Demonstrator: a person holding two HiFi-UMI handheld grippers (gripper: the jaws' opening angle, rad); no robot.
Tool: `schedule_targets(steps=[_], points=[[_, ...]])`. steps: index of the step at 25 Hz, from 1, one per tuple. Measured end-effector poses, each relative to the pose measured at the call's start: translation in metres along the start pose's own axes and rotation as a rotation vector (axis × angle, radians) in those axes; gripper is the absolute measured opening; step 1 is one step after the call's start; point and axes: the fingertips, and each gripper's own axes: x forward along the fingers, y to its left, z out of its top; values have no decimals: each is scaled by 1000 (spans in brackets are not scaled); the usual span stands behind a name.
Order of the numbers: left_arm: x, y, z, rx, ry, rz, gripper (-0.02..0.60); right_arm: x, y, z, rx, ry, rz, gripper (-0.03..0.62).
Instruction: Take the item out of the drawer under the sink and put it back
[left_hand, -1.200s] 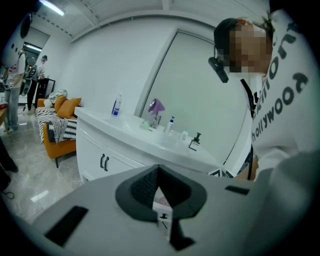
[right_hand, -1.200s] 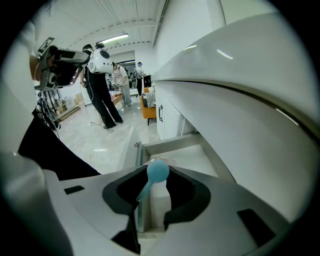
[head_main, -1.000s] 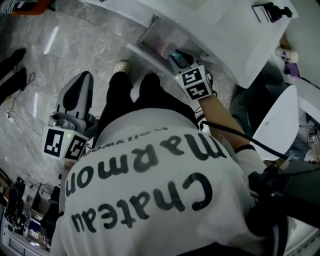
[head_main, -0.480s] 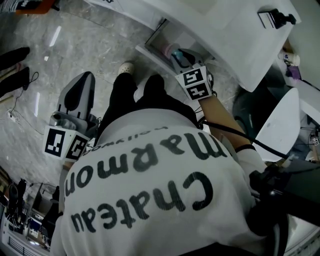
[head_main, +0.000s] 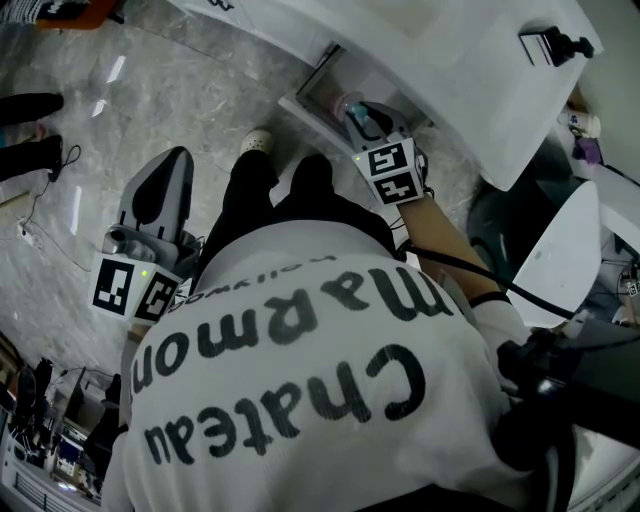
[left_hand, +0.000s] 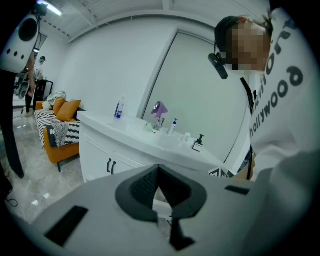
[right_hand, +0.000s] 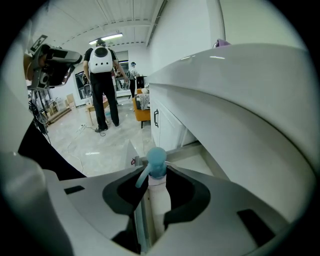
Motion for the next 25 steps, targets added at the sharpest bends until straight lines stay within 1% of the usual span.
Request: schedule_targets(steps=[6,11,16,19,25], points=[[-3,4,-5,7,26,-2,8,1,0,2,20,-17,-12,117],[-1,4,1,-1,2,3,8,-2,-2,3,37,-29,-26,117],[1,0,3,5,2,-17,8,-3,-5,3,53,-38,-40,117],[4,-4,7,3,-15,-24,8,-6,-6,3,54,-45,-48,117],[4,-3,9,9,-19,-37,8,-12,-6,6,70,-59,-65,117]])
